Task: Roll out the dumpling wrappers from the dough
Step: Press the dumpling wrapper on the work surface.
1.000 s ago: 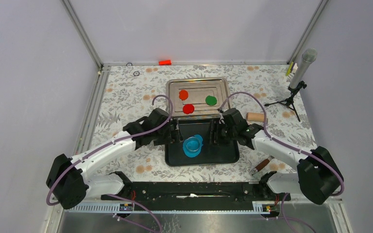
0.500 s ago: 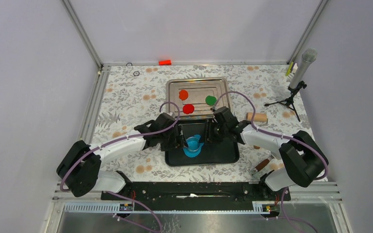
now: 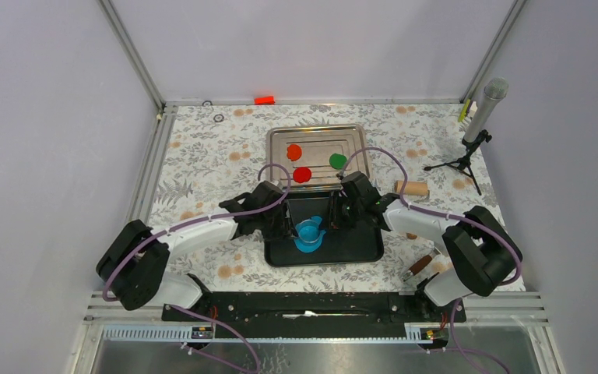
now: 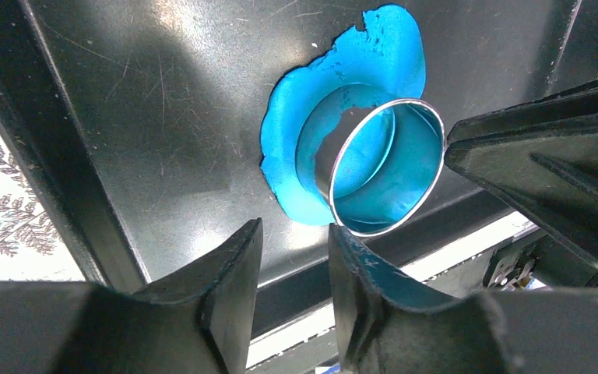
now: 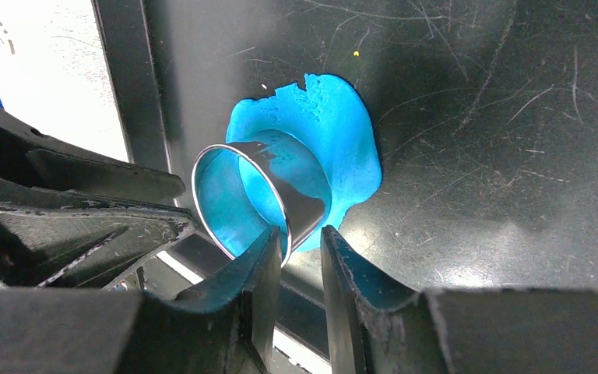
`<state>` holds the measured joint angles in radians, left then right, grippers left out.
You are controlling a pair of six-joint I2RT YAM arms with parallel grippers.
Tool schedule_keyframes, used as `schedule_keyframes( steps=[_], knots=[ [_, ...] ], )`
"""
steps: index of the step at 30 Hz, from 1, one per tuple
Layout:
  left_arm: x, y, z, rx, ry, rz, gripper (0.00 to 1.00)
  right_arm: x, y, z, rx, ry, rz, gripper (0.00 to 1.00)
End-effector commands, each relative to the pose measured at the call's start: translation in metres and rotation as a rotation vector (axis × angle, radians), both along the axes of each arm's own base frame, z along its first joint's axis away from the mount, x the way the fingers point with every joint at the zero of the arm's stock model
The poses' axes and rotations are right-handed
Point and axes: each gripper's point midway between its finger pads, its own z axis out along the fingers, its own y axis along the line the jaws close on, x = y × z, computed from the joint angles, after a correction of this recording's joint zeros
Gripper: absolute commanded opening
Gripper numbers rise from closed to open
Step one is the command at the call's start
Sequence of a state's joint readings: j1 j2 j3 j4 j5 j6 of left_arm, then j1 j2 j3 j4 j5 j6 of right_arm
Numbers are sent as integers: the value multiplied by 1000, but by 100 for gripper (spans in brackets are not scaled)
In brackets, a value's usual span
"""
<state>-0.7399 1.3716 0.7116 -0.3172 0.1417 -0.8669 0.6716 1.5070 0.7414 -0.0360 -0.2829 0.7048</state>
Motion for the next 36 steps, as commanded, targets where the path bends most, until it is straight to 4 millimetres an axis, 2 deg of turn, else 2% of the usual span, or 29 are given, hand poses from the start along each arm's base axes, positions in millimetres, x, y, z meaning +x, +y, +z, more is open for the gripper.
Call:
schedule_keyframes(
  steps=[1, 12, 17, 20, 24, 31, 36],
  knots=[
    [9, -11, 6, -52, -27, 1, 36, 7, 14, 11, 56, -41, 18, 31],
    [10, -10, 2, -35, -16, 3, 29, 7, 13, 6, 43, -32, 15, 28],
    [11, -12, 10, -60, -32, 0, 29, 6, 12, 3, 39, -25, 12, 27],
    [11, -14, 17, -85, -39, -3, 35, 7, 12, 2, 36, -23, 11, 26],
    [11, -17, 20, -106, -35, 2, 35, 7, 12, 2, 32, -23, 11, 26],
    [16, -16, 14, -92, -23, 21, 27, 7, 12, 0, 28, -19, 12, 25],
    [18, -14, 11, -94, -17, 31, 26, 7, 12, -1, 24, -18, 15, 22]
  ],
)
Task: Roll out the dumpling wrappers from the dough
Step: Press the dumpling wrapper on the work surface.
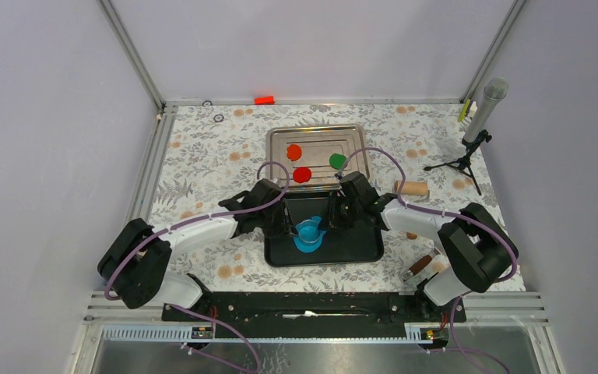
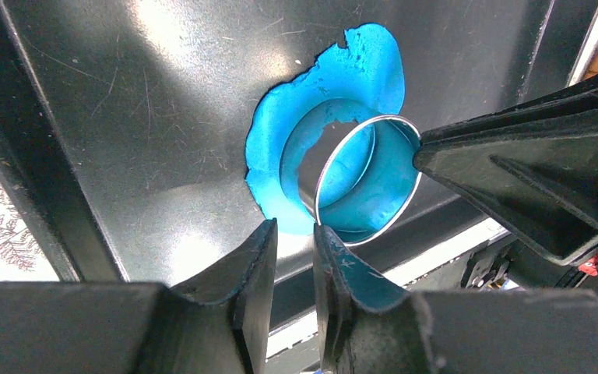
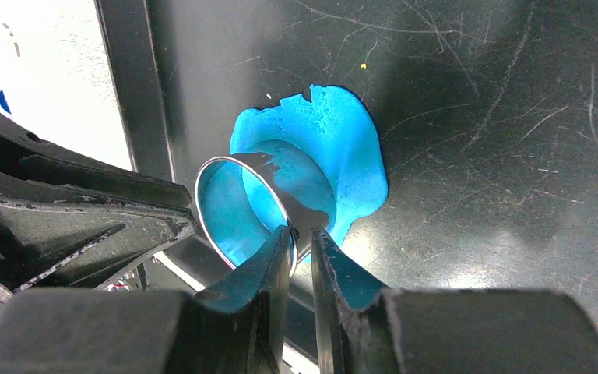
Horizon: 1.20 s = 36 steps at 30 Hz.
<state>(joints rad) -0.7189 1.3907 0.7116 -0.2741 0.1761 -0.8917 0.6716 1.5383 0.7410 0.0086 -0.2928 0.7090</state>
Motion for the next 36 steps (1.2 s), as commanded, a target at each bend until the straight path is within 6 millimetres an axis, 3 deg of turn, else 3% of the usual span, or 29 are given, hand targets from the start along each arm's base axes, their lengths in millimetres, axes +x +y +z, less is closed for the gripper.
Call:
schedule_keyframes(
  steps=[1, 13, 23, 28, 31, 36],
  knots=[
    [12, -9, 10, -52, -31, 11, 26, 3, 7, 3, 9, -15, 13, 22],
    [14, -16, 12, -90, -29, -3, 24, 4, 9, 2, 9, -7, 20, 21],
    [14, -6, -3, -19, 1, 22, 0, 3, 8, 1, 6, -4, 18, 20],
    [12, -2, -10, 2, 18, 31, 0, 0, 4, -4, -8, 4, 14, 13],
    [9, 3, -17, 30, 35, 41, 0, -4, -1, -12, -27, 20, 8, 0],
    [2, 19, -32, 97, 68, 72, 0, -16, -10, -29, -57, 56, 5, 0]
  ],
)
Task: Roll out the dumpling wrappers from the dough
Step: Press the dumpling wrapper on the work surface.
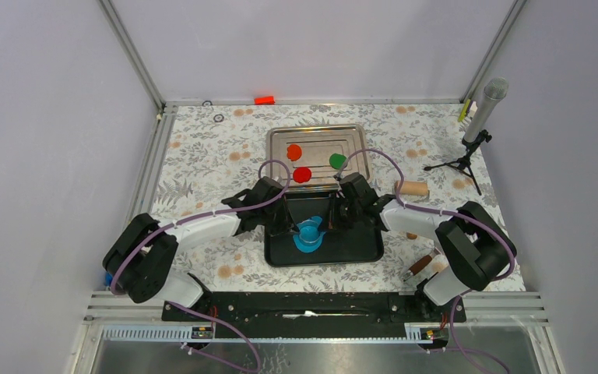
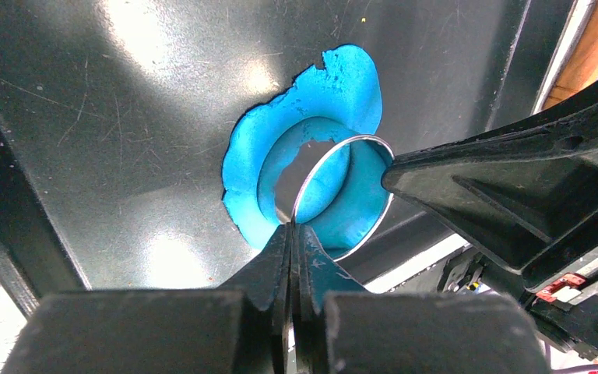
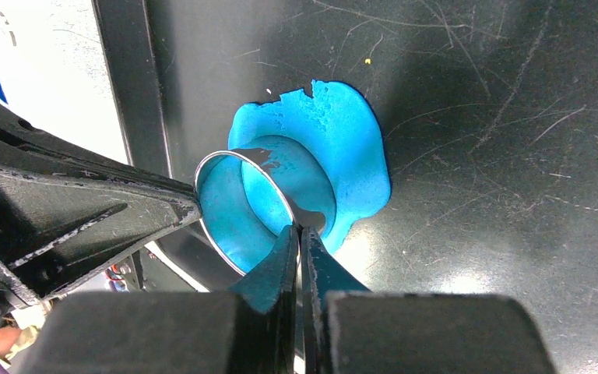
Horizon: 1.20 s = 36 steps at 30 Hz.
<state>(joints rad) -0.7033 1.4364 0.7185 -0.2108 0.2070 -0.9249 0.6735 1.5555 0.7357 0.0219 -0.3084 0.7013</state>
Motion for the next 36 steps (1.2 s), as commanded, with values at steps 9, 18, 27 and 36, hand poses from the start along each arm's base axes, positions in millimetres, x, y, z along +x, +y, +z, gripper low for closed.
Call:
schedule_keyframes(
  steps=[9, 18, 27, 36],
  knots=[
    [-29, 51, -63, 228, 132, 59, 0, -32, -31, -55, -120, 101, -26, 0],
    [-46, 65, -91, 279, 193, 62, 0, -38, -41, -70, -161, 117, -34, 0],
    [-43, 65, -96, 296, 197, 54, 0, -45, -47, -80, -173, 134, -38, 0],
    [-37, 75, -100, 335, 203, 63, 0, -58, -55, -84, -176, 153, -29, 0]
  ],
)
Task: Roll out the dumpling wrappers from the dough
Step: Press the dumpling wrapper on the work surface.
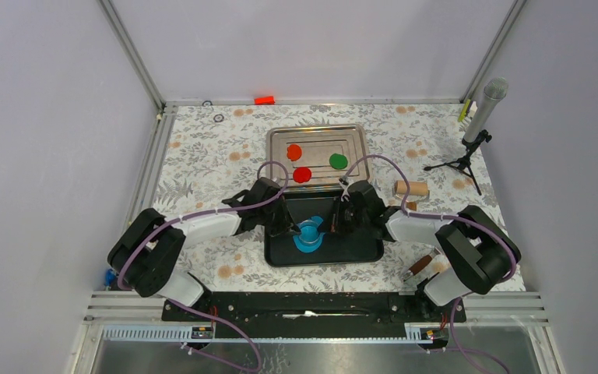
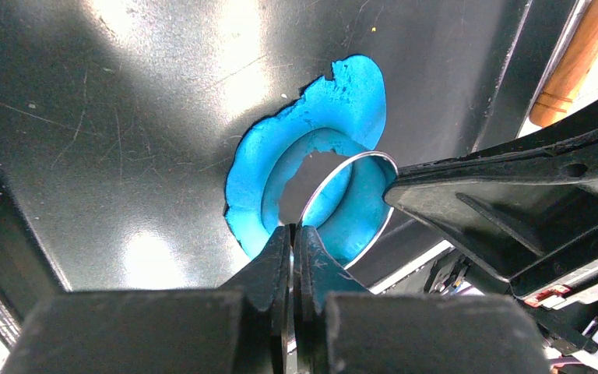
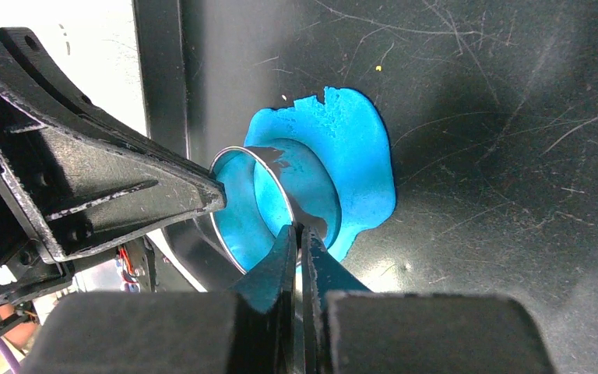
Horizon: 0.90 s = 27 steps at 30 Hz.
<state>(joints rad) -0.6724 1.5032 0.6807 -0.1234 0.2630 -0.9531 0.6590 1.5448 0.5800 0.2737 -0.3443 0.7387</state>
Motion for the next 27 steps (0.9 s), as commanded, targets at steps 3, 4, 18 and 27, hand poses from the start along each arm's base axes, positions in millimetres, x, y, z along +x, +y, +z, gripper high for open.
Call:
schedule_keyframes(
  steps=[3, 4, 18, 27],
  knots=[
    [-37, 73, -82, 354, 157, 25, 0, -56, -54, -69, -263, 199, -6, 0],
    [-37, 72, -84, 356, 163, 22, 0, -57, -54, -68, -259, 199, -7, 0],
    [-29, 67, -88, 384, 167, -38, 0, -60, -56, -62, -253, 192, -2, 0],
    [-54, 79, -95, 392, 203, -64, 0, -41, -46, -65, -267, 172, -10, 0]
  ],
)
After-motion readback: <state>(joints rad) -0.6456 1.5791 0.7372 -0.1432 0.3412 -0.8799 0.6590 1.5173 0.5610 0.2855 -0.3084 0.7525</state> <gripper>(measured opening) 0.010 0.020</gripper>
